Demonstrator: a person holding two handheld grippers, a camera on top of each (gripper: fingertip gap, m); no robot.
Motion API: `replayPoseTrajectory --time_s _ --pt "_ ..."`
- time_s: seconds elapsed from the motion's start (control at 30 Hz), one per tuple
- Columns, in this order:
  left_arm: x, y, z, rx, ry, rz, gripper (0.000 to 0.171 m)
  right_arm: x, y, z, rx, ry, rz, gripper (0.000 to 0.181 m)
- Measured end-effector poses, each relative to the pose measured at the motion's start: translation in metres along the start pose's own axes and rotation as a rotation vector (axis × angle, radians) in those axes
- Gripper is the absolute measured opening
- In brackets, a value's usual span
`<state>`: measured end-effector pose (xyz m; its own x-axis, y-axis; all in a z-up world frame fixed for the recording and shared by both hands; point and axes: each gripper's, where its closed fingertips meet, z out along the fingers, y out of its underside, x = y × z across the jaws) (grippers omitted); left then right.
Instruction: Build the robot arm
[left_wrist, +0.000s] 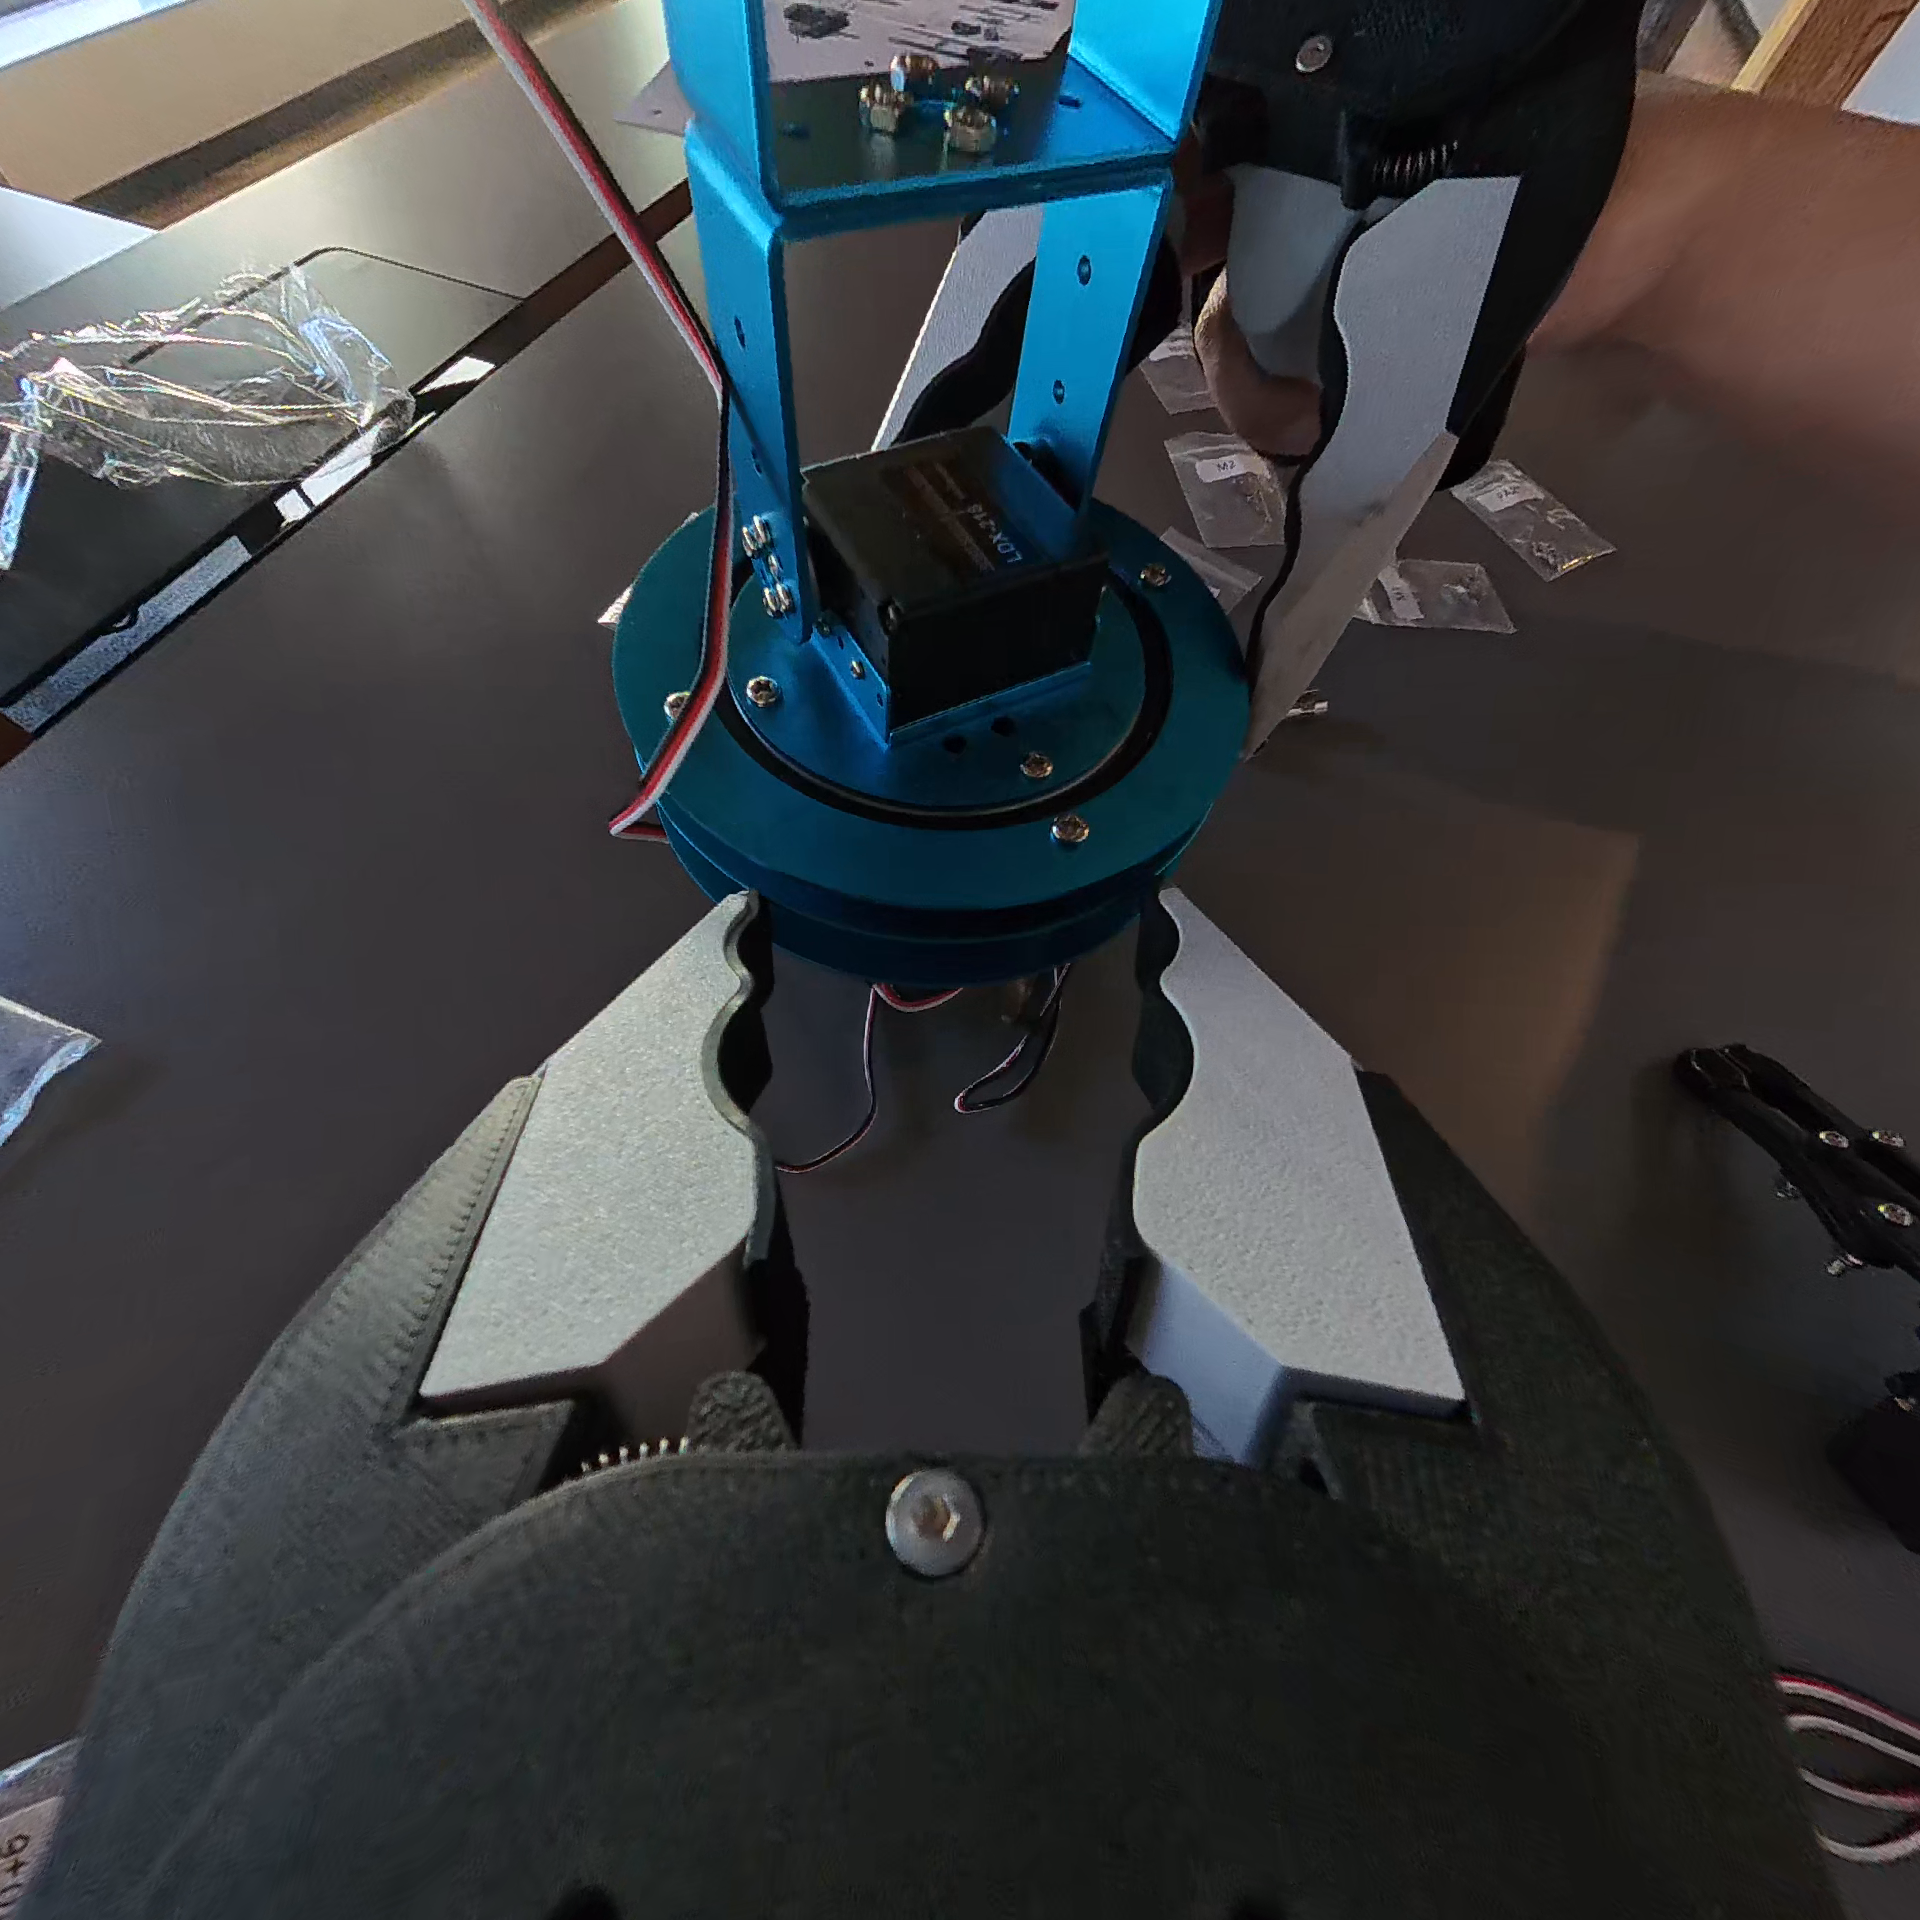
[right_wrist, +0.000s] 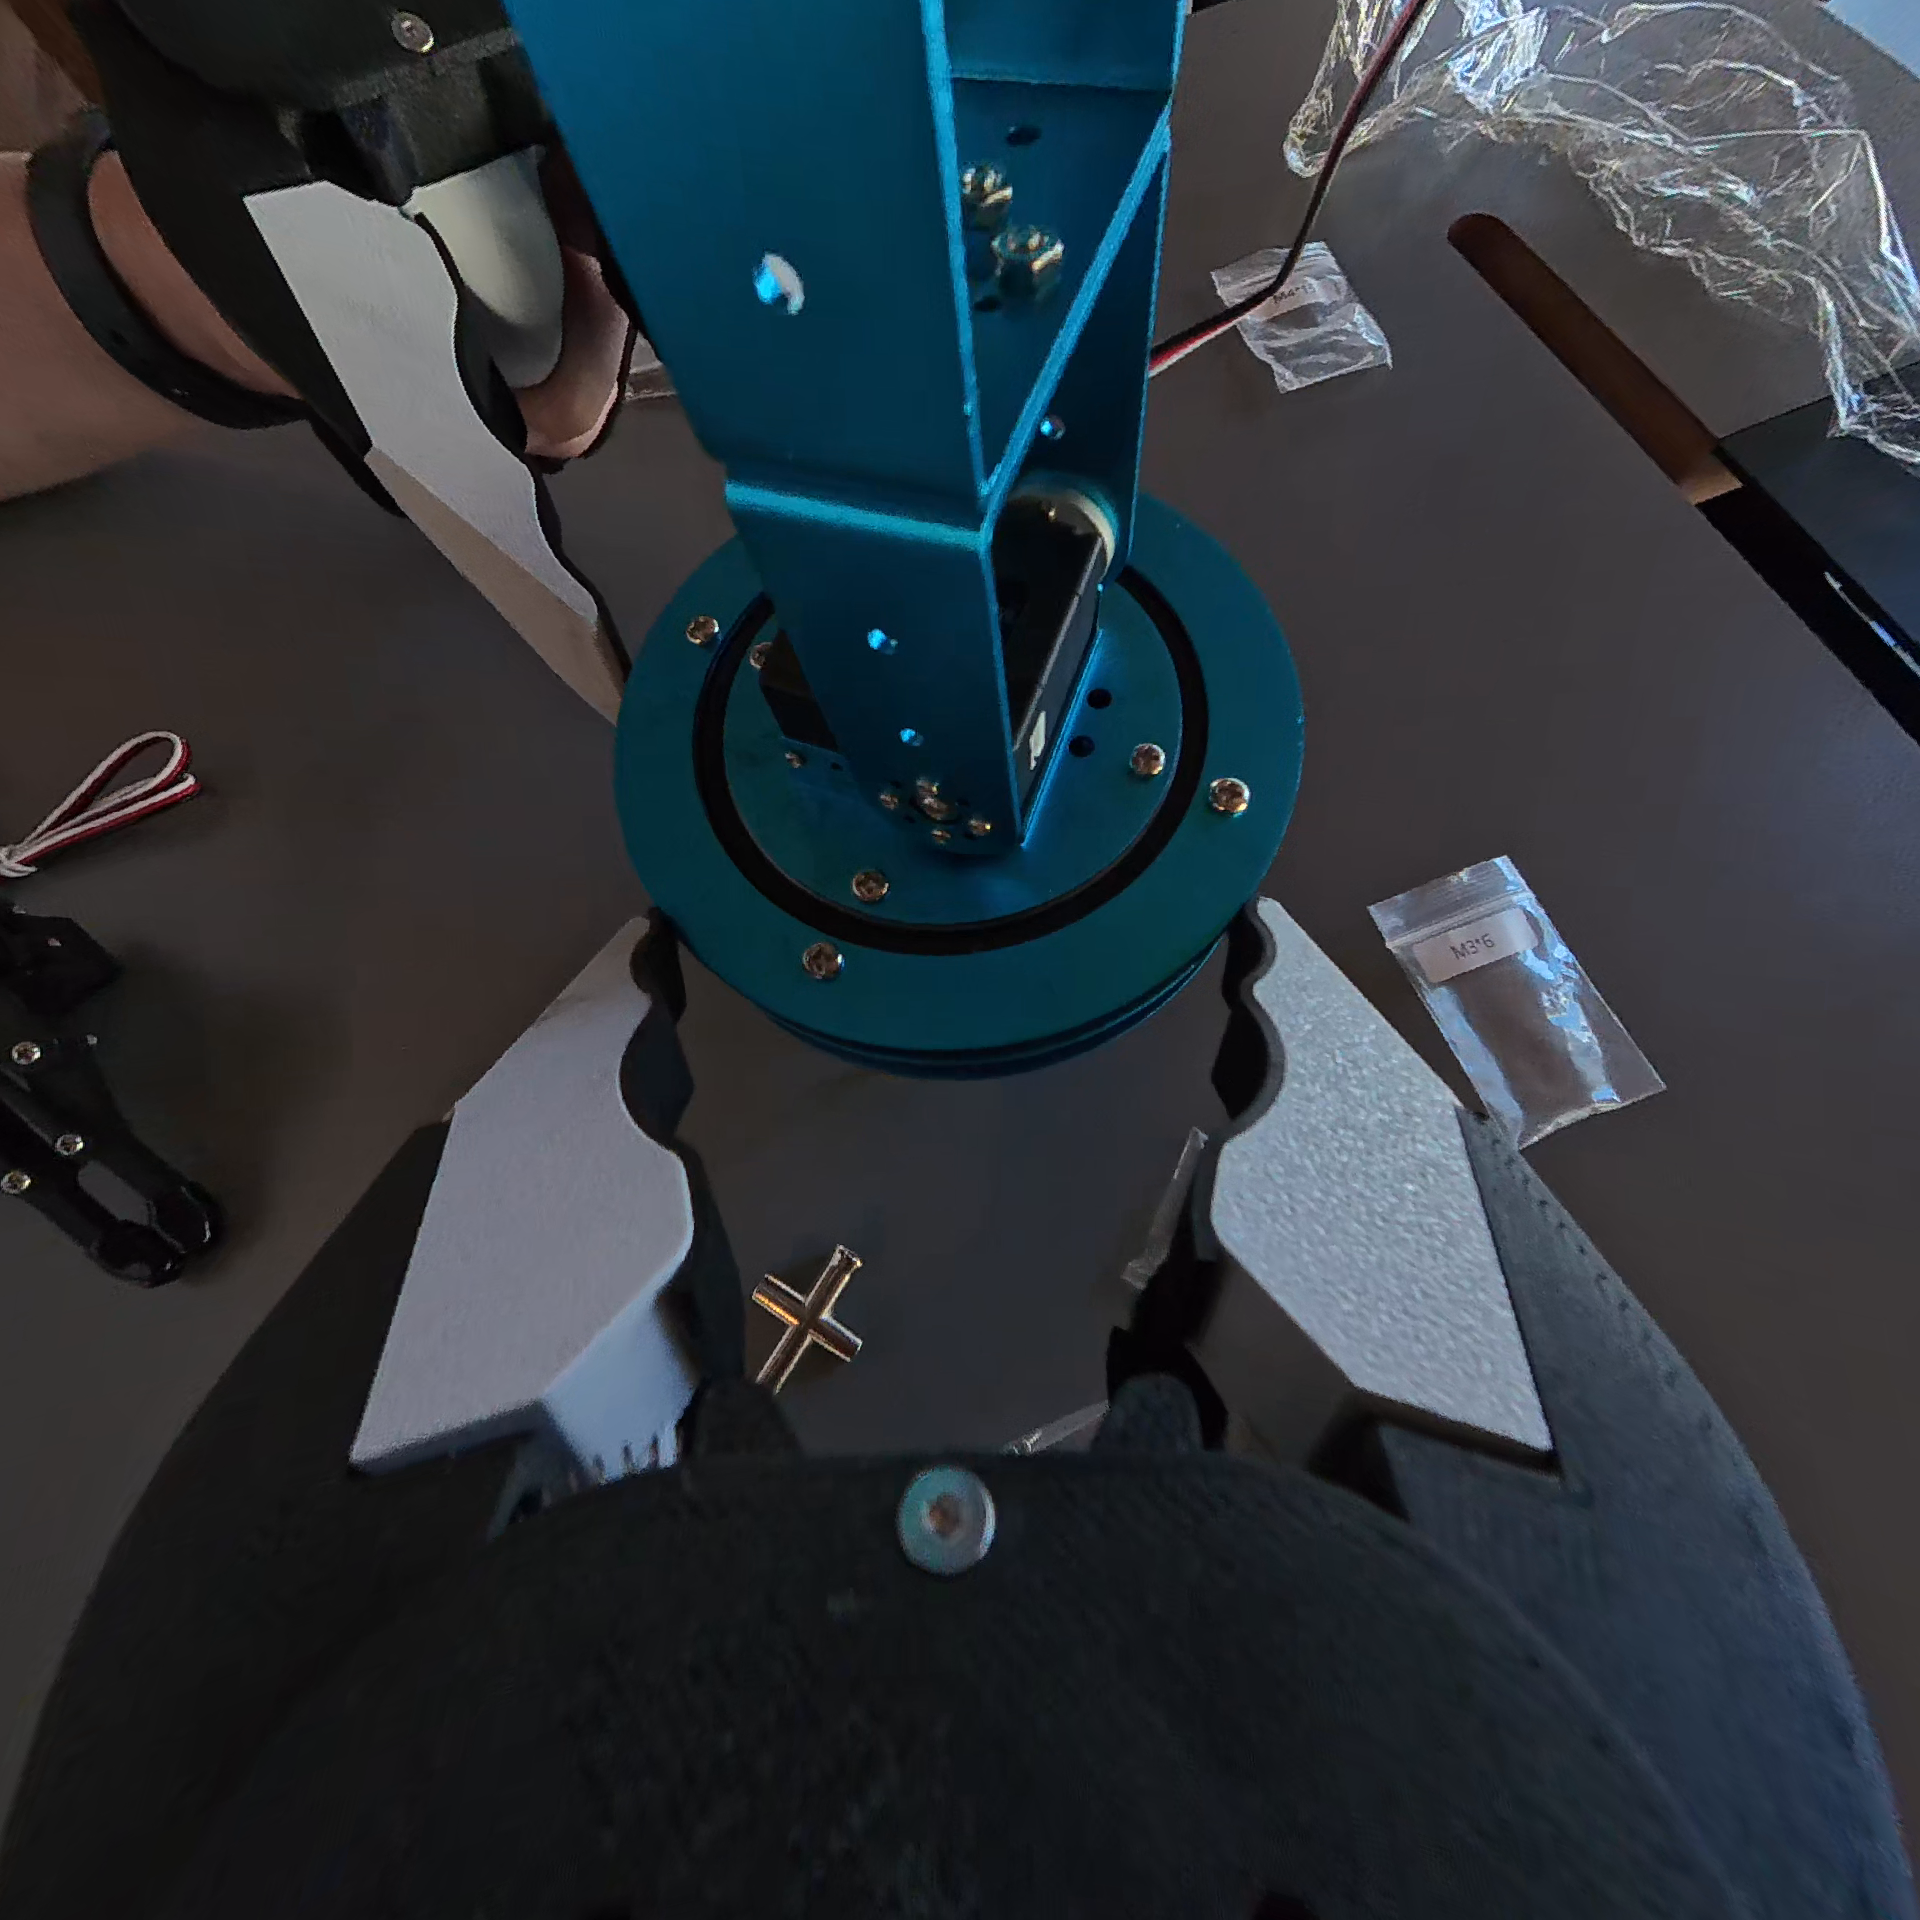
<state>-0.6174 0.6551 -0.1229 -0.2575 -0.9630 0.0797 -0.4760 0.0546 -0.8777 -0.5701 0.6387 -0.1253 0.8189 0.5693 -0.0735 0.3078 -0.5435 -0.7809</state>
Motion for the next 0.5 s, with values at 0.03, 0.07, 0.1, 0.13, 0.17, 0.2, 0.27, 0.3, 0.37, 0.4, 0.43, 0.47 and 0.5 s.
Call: replayPoseTrajectory --time_s 0.03,0.07,0.1,0.13,0.17,0.2,0.27,0.3,0.37,0.4,0.43,0.47,0.5 --pt "-0.0003 0.0 0.0001 -0.003 -0.002 -0.001 0.069 0.0003 0.0 0.0001 -0.003 -0.002 0.0 0.105" --pt "-0.0006 -0.0002 0.0004 -0.005 -0.005 -0.001 0.069 0.0008 0.0001 0.0 -0.006 -0.004 0.001 0.104" --pt "-0.001 -0.0004 0.0006 -0.007 -0.007 -0.002 0.07 0.0013 0.0 0.0 -0.011 -0.006 0.002 0.104" --pt "-0.0016 -0.0007 0.001 -0.009 -0.008 -0.004 0.069 0.002 0.0002 0.0 -0.016 -0.007 0.003 0.104" --pt "-0.0018 -0.0009 0.0012 -0.011 -0.007 -0.006 0.069 0.0024 0.0003 -0.0002 -0.021 -0.007 0.004 0.104" --pt "-0.0018 -0.0011 0.0015 -0.011 -0.007 -0.005 0.069 0.0027 0.0006 -0.0004 -0.025 -0.007 0.003 0.104" --pt "-0.0016 -0.0013 0.0024 -0.013 -0.01 -0.001 0.069 0.0031 0.0012 -0.0012 -0.03 -0.005 -0.001 0.104" --pt "-0.0017 -0.0017 0.0031 -0.013 -0.012 0.001 0.069 0.0037 0.0014 -0.0017 -0.031 -0.004 -0.002 0.104" --pt "-0.002 -0.0025 0.0045 -0.016 -0.013 0.004 0.069 0.0049 0.0022 -0.0028 -0.035 0.0 -0.002 0.104" --pt "-0.0021 -0.0029 0.0053 -0.018 -0.011 0.003 0.069 0.0054 0.0026 -0.0033 -0.037 0.001 0.0 0.104" --pt "-0.0021 -0.0032 0.006 -0.019 -0.009 0.001 0.069 0.0058 0.003 -0.0038 -0.04 0.001 0.003 0.104" --pt "-0.002 -0.0034 0.0065 -0.019 -0.006 -0.001 0.069 0.006 0.0034 -0.0042 -0.042 0.0 0.005 0.104" --pt "-0.002 -0.0036 0.0069 -0.018 -0.006 -0.001 0.069 0.0063 0.0036 -0.0045 -0.044 0.0 0.006 0.104"
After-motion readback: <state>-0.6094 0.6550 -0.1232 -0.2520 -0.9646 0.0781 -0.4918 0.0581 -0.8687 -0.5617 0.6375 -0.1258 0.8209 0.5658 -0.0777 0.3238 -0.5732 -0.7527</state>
